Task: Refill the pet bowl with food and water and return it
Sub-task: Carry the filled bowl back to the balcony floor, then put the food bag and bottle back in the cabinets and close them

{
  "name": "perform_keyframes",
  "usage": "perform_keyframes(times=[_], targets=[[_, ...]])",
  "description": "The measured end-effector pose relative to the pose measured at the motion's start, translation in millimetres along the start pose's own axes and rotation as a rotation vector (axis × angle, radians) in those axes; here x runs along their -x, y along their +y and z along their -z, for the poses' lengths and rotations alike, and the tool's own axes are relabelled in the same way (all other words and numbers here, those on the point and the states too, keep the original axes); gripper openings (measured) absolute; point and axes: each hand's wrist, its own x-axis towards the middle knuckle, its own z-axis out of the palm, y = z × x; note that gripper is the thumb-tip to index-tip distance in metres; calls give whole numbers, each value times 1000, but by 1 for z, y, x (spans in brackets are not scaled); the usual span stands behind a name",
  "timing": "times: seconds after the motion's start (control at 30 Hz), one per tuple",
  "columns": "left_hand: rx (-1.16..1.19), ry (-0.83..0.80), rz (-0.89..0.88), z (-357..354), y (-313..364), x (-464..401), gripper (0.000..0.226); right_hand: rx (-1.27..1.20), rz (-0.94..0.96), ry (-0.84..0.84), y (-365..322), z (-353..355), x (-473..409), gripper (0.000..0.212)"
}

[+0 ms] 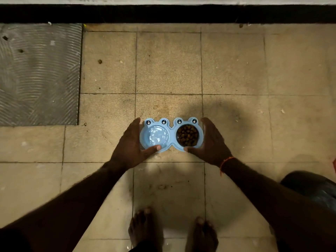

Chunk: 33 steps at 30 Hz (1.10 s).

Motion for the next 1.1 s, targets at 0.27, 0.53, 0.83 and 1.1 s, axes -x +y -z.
perform_keyframes(times=[0.27, 0.53, 0.83, 1.1], targets=[[-174, 42, -67, 105, 103, 69, 115, 39, -9, 69, -98, 126, 35, 111], [-208, 112, -205, 216, 245, 178, 112, 21, 20, 224, -217, 276, 124, 103], [-265, 254, -365, 339, 406, 301, 112, 17, 80, 426, -340, 459, 258, 99], [-311, 376, -575, 424, 526, 385, 114, 20, 97, 617, -420, 592, 365, 99]])
